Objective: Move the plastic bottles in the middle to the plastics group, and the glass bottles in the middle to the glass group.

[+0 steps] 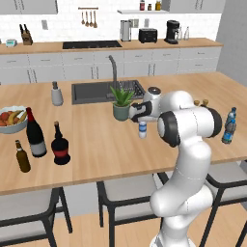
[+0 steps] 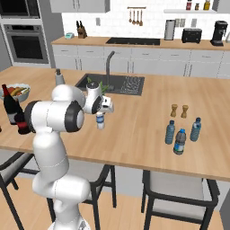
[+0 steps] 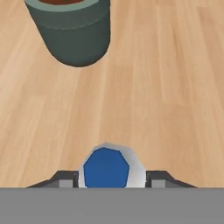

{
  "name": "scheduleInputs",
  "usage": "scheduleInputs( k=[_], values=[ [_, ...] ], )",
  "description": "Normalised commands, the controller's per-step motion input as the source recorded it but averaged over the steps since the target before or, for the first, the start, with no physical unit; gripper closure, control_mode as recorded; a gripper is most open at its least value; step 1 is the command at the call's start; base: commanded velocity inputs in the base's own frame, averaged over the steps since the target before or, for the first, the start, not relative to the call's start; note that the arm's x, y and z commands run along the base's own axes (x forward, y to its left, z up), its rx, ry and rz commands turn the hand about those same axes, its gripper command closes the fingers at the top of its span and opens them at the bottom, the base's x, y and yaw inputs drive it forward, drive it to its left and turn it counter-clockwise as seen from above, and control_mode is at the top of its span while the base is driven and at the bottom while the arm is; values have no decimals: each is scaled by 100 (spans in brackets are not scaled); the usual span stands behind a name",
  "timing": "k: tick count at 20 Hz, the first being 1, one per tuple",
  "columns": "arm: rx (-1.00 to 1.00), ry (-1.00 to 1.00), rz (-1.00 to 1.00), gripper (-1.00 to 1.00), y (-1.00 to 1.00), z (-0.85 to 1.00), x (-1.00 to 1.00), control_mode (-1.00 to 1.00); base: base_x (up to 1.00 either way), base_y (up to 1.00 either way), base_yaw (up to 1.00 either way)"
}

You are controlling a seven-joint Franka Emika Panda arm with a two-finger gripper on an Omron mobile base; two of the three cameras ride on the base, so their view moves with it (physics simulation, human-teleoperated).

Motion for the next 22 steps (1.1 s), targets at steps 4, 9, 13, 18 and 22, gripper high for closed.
scheduleInputs(
  k=[4,9,13,18,22],
  values=[
    [0,-5,-1,100,-3,1,-12,-100,0,0,0],
    [0,-3,-11,100,-33,30,-45,-100,0,0,0],
    [3,-1,-21,100,-67,45,-51,-100,0,0,0],
    [7,0,-29,100,-88,51,-45,-100,0,0,0],
    [11,2,-36,100,-99,34,-42,-100,0,0,0]
  ],
)
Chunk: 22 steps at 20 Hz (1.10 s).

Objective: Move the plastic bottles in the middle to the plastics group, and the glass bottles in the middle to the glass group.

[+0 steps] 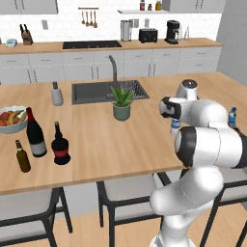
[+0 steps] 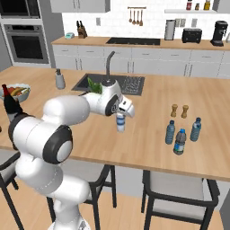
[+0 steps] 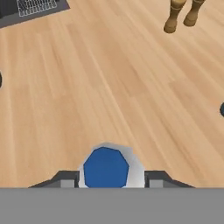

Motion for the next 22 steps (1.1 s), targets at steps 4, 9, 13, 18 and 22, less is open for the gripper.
scheduleInputs(
  k=[4,9,13,18,22],
  values=[
    [11,7,-38,100,-100,18,-39,-100,0,0,0],
    [6,9,-37,100,-97,0,-35,-100,0,0,0],
    [1,6,-29,100,-72,-2,-25,-100,0,0,0],
    [0,1,-9,100,-25,-10,-1,-100,0,0,0],
    [3,0,-4,100,-51,-14,0,-100,0,0,0]
  ],
)
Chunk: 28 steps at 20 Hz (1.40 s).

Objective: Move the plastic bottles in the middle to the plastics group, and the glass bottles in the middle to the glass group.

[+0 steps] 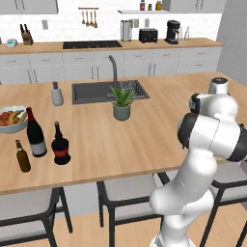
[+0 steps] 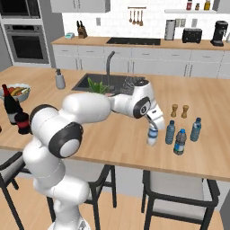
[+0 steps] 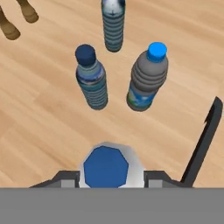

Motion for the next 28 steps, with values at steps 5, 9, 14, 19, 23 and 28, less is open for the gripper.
scheduleInputs(
  k=[5,9,14,19,23,28],
  values=[
    [2,0,-5,100,-54,-4,0,-100,0,0,0],
    [0,0,0,100,-34,-9,17,-100,0,0,0],
    [1,0,0,100,-10,-30,3,-100,0,0,0],
    [0,0,0,100,0,-56,0,-100,0,0,0],
    [0,0,0,100,0,-61,4,-100,0,0,0],
    [0,-1,0,100,0,-20,2,-100,0,0,0]
  ],
)
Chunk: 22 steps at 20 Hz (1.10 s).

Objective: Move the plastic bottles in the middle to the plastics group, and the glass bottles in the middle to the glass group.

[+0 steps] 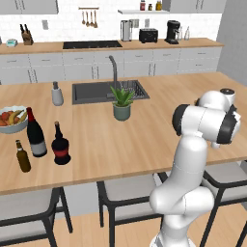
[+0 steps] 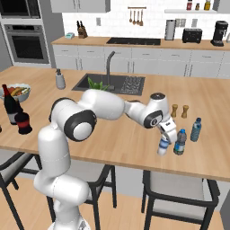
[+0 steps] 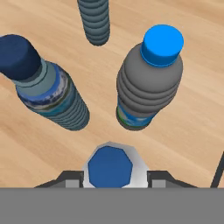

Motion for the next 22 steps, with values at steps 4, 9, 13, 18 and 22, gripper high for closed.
scheduleInputs(
  k=[4,9,13,18,22],
  values=[
    [0,-5,0,100,0,4,28,-100,0,0,0],
    [0,-5,0,100,0,0,10,-100,0,0,0],
    [0,-1,0,100,0,-9,0,-100,0,0,0],
    [0,0,0,-100,0,-5,0,-100,0,0,0],
    [0,0,0,-100,0,0,0,-100,0,0,0]
  ],
)
